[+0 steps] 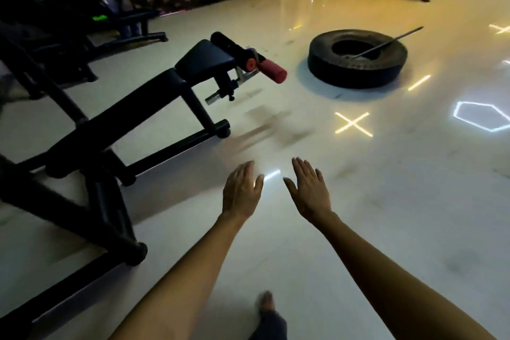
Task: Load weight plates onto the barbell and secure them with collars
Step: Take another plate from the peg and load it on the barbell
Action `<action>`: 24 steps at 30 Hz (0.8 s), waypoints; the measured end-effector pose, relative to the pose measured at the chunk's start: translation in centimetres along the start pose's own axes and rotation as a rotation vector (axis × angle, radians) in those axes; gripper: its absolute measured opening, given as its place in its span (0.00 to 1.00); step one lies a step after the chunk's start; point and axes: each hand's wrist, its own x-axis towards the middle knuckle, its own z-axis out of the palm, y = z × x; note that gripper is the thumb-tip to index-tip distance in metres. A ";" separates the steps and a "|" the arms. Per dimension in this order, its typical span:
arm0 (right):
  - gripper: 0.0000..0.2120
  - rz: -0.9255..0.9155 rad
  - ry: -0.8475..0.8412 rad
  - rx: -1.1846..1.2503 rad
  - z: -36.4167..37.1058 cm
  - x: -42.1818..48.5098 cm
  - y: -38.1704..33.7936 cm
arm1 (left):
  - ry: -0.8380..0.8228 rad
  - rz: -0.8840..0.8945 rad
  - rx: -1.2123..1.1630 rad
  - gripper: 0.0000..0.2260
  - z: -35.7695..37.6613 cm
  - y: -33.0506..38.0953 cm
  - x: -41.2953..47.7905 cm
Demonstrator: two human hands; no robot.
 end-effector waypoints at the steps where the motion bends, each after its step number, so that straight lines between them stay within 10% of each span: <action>1: 0.27 0.013 0.009 -0.002 -0.2 1.2 1.3 | -0.017 0.034 0.013 0.23 1.0 0.9 1.7; 24: 0.27 0.181 -0.051 -0.210 -7.6 53.3 25.0 | -0.240 0.266 0.109 0.25 20.0 10.7 59.2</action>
